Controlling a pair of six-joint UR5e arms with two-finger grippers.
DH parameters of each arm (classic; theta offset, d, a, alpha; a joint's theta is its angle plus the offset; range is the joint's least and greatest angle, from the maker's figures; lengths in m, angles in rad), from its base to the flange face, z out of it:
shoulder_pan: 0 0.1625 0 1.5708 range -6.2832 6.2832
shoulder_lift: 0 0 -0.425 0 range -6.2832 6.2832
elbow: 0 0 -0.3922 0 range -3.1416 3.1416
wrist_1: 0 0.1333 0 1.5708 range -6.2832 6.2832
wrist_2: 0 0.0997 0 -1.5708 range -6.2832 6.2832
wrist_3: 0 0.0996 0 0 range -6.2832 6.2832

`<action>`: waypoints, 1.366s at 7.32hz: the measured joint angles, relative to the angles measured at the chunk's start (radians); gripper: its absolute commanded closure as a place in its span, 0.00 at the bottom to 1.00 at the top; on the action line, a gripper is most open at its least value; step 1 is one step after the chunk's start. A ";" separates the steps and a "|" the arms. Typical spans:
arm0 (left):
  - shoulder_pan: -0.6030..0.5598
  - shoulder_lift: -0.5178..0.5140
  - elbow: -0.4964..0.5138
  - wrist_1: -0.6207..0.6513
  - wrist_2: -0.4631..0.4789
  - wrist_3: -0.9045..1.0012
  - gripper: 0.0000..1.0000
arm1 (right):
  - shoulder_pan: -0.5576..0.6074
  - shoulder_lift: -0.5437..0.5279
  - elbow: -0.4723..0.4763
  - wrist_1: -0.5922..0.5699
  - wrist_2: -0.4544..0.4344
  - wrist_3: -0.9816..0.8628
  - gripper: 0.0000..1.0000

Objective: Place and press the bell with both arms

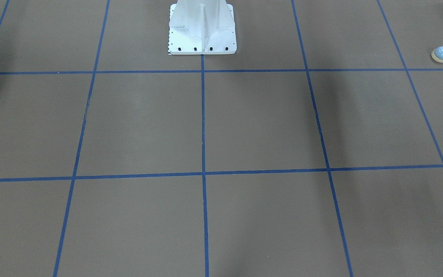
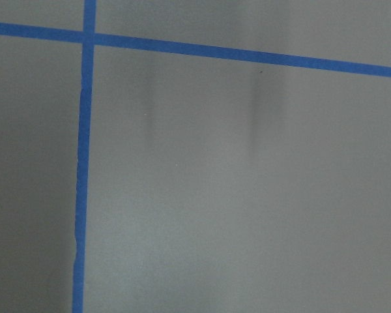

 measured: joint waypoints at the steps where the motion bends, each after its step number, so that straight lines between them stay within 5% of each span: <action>1: 0.000 0.000 -0.004 0.000 0.001 0.000 0.00 | 0.000 0.000 0.001 0.000 0.000 0.001 0.00; 3: 0.000 0.003 -0.023 0.001 0.012 0.000 0.00 | 0.000 0.002 0.005 0.000 0.000 0.004 0.00; 7: 0.011 0.003 -0.058 -0.028 0.199 -0.003 0.00 | 0.000 0.010 0.015 0.000 0.002 0.005 0.00; 10: 0.012 0.005 -0.061 -0.247 0.220 -0.028 0.00 | 0.000 0.002 0.019 -0.001 0.003 0.006 0.00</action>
